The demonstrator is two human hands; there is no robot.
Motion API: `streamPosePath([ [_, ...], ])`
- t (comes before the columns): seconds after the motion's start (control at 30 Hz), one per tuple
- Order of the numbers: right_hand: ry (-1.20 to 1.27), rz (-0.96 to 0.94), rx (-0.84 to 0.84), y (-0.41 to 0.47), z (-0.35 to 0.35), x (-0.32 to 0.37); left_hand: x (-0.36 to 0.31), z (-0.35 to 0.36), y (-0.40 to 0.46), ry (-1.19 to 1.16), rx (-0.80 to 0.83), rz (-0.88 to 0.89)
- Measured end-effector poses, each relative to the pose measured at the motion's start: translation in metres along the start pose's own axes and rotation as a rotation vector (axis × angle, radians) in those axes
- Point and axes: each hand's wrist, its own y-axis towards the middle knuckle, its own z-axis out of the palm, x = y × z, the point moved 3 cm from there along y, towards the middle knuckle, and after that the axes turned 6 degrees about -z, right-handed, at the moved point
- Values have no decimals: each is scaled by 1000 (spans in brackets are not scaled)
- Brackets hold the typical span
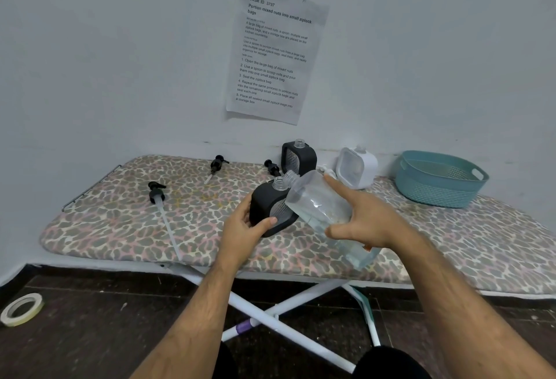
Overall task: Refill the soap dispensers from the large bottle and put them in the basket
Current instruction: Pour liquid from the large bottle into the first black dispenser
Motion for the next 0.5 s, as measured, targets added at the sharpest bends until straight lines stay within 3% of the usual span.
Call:
streamPosePath([
  [0.5,-117,0,48,0,-13,13,6,-1,4,-17,5,-17],
])
